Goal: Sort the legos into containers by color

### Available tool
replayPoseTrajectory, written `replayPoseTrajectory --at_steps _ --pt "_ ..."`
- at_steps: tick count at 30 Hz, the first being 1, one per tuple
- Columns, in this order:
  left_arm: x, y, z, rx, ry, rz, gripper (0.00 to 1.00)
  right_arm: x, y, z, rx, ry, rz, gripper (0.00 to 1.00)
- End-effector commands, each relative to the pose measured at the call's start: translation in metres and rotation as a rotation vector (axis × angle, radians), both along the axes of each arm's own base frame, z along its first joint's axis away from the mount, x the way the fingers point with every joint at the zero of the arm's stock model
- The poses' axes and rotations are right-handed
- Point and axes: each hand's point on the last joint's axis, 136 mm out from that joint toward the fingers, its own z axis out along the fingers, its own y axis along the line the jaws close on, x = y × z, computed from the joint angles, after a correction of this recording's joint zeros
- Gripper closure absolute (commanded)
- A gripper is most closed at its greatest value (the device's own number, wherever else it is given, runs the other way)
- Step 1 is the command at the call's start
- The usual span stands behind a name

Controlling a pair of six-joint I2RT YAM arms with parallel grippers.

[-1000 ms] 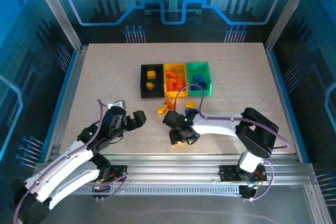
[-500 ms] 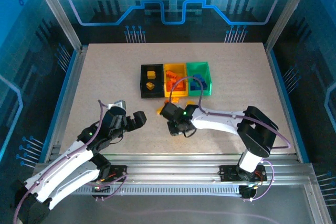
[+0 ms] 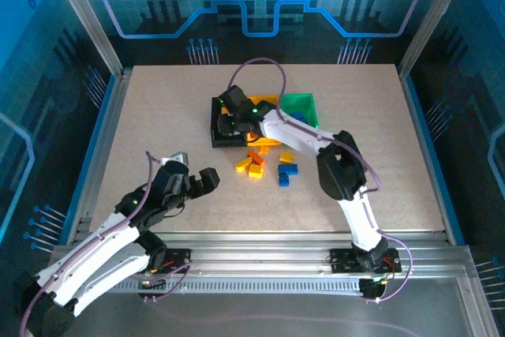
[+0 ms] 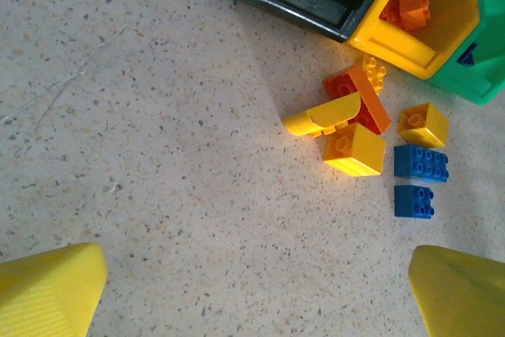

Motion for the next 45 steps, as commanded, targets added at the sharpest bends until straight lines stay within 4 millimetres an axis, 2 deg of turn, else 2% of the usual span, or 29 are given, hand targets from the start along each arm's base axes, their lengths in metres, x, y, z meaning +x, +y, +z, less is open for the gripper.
replayPoseTrajectory --at_steps 1,5,9,10,11,13,16,19,24,27,31,36,40,43,45 --pt "-0.008 0.001 -0.007 -0.02 0.043 0.0 0.01 0.018 0.009 0.002 0.002 -0.007 0.01 0.7" --pt "-0.012 -0.001 -0.009 -0.032 0.052 -0.014 0.01 0.035 0.019 0.006 0.033 -0.03 0.011 0.63" --pt "-0.013 -0.003 -0.01 -0.038 0.058 -0.026 0.01 0.032 0.022 0.025 0.065 -0.032 0.029 0.4" --pt "-0.013 -0.004 -0.009 -0.04 0.055 -0.029 0.01 0.029 0.021 0.027 0.065 -0.031 0.035 0.39" --pt "-0.013 -0.004 -0.008 -0.042 0.053 -0.032 0.01 0.025 0.018 0.04 0.074 -0.043 0.038 0.38" --pt "-0.012 -0.005 -0.005 -0.045 0.045 -0.037 0.01 0.012 0.011 0.052 0.083 -0.052 0.05 0.37" --pt "-0.01 -0.004 0.003 -0.046 0.025 -0.036 0.01 -0.019 -0.006 0.058 0.095 -0.037 0.074 0.35" --pt "-0.01 -0.003 0.006 -0.036 0.01 -0.034 0.01 -0.054 -0.031 0.042 0.067 0.022 0.075 0.34" --pt "-0.007 0.001 0.005 -0.016 -0.002 -0.024 0.01 -0.107 -0.061 -0.01 0.008 0.142 0.119 0.33" --pt "-0.005 0.002 0.004 -0.012 -0.005 -0.022 0.01 -0.118 -0.063 -0.033 0.002 0.182 0.145 0.34" --pt "-0.004 0.002 0.004 -0.006 -0.008 -0.024 0.01 -0.121 -0.058 -0.05 -0.007 0.202 0.182 0.35" --pt "-0.006 0.003 0.002 0.002 0.003 -0.025 0.01 -0.125 -0.061 -0.068 -0.041 0.224 0.182 0.36" --pt "-0.006 0.004 0.0 0.007 0.007 -0.025 0.01 -0.133 -0.067 -0.077 -0.072 0.248 0.18 0.36" --pt "-0.006 0.004 0.001 0.005 0.004 -0.022 0.01 -0.154 -0.06 -0.073 -0.038 0.286 0.219 0.38" --pt "-0.006 0.004 0.002 0.002 0.004 -0.022 0.01 -0.17 -0.056 -0.063 -0.025 0.287 0.25 0.38"
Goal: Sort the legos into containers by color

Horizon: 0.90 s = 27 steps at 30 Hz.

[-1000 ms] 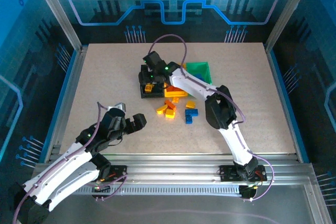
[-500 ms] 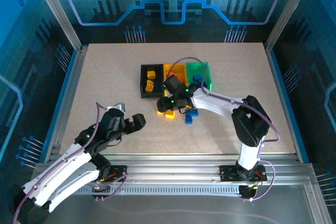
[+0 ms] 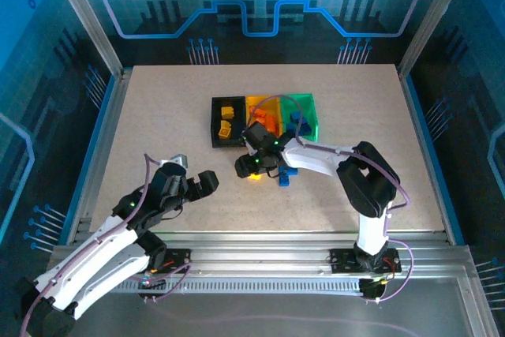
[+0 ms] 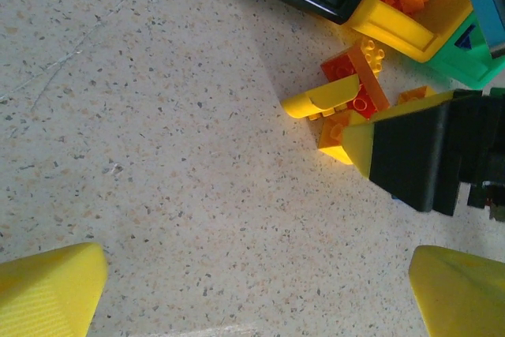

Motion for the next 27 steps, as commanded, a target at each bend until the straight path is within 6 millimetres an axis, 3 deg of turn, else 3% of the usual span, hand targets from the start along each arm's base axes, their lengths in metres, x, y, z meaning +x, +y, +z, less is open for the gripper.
replayPoseTrajectory --at_steps 1,3,7,15,22,27 --pt "0.002 0.004 0.003 0.021 -0.01 -0.001 0.01 -0.042 0.008 0.008 0.024 0.056 0.074 0.38" --pt "0.002 0.004 0.003 0.02 -0.012 0.0 0.01 -0.047 0.006 0.018 0.008 0.026 0.072 0.37" --pt "0.003 0.004 0.001 0.02 -0.011 0.003 0.01 -0.032 -0.011 0.022 -0.111 -0.074 0.04 0.33" --pt "0.001 0.007 -0.005 0.029 0.01 0.011 0.01 -0.019 -0.018 -0.019 -0.288 -0.078 0.13 0.3" --pt "0.0 0.009 -0.008 0.032 0.018 0.02 0.01 -0.02 -0.011 -0.038 -0.307 -0.052 0.149 0.3" --pt "0.001 0.009 -0.009 0.03 0.02 0.021 0.01 -0.02 -0.009 -0.043 -0.297 -0.05 0.144 0.37"
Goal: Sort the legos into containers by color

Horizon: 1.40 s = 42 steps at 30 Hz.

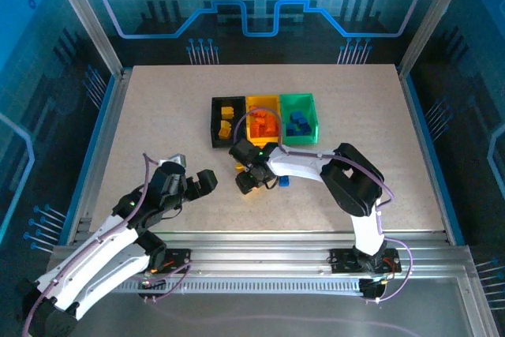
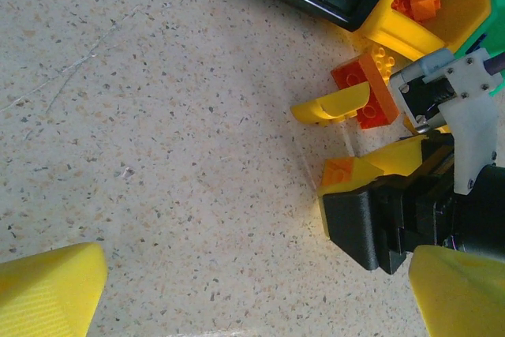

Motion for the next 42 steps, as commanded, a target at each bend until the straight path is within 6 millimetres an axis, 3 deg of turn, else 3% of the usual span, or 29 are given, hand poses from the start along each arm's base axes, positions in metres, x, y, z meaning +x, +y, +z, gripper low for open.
replayPoseTrajectory --at_steps 1,5,9,15,20,23,32,39,42 --pt "-0.002 0.004 -0.007 0.024 0.011 -0.001 0.01 0.001 0.007 -0.003 0.007 -0.005 0.015 0.4" --pt "-0.002 0.005 -0.007 0.024 0.012 -0.001 0.01 0.0 0.009 0.001 0.027 -0.007 0.023 0.56" --pt "-0.002 0.005 -0.007 0.026 0.012 -0.003 0.01 -0.002 0.008 0.013 0.059 -0.02 0.019 0.63" --pt "-0.001 0.005 -0.007 0.029 0.008 -0.001 0.01 0.002 0.014 0.061 0.164 -0.079 0.001 0.68" --pt "0.0 0.005 -0.006 0.027 0.006 0.0 0.01 0.033 0.03 0.113 0.286 -0.151 -0.054 0.67" --pt "0.0 0.005 -0.006 0.023 0.009 0.003 0.01 0.063 0.042 0.124 0.305 -0.181 -0.101 0.67" --pt "-0.003 0.004 -0.006 0.017 0.026 -0.002 0.01 0.161 0.072 0.115 0.322 -0.23 -0.235 0.66" --pt "-0.005 0.003 -0.008 0.007 0.042 0.001 0.01 0.201 0.086 0.096 0.301 -0.256 -0.291 0.63" --pt "-0.006 0.003 -0.01 0.007 0.049 -0.001 0.01 0.21 0.089 0.093 0.313 -0.244 -0.303 0.56"
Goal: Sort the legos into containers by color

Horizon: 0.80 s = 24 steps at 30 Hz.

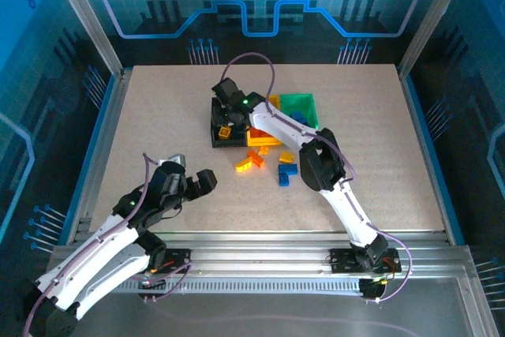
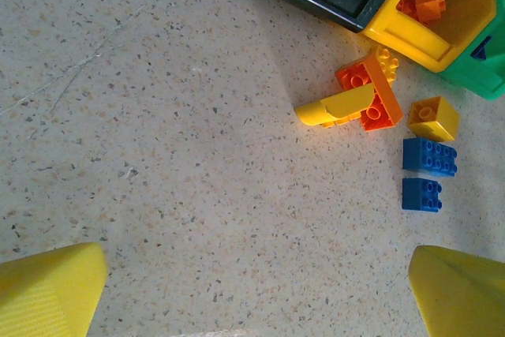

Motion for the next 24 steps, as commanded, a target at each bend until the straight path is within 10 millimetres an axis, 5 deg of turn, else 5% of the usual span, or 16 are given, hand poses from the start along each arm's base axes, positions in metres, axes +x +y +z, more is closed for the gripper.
replayPoseTrajectory --at_steps 1,6,13,18,24 --pt "-0.006 0.002 -0.008 0.005 0.042 -0.007 0.01 0.007 -0.003 0.001 0.007 0.024 -0.033 0.49" --pt "-0.004 0.0 -0.005 0.007 0.03 -0.015 0.01 0.01 -0.007 0.017 0.033 0.014 -0.043 0.35" --pt "0.017 -0.02 0.009 0.029 0.005 -0.109 0.01 -0.005 -0.025 0.085 0.105 -0.063 -0.045 0.33" --pt "0.05 -0.051 0.01 0.084 0.015 -0.243 0.01 -0.039 -0.067 0.1 0.157 -0.054 -0.081 0.34" --pt "0.091 -0.088 0.002 0.191 -0.035 -0.391 0.08 -0.089 -0.139 0.089 0.203 0.01 -0.157 0.34"
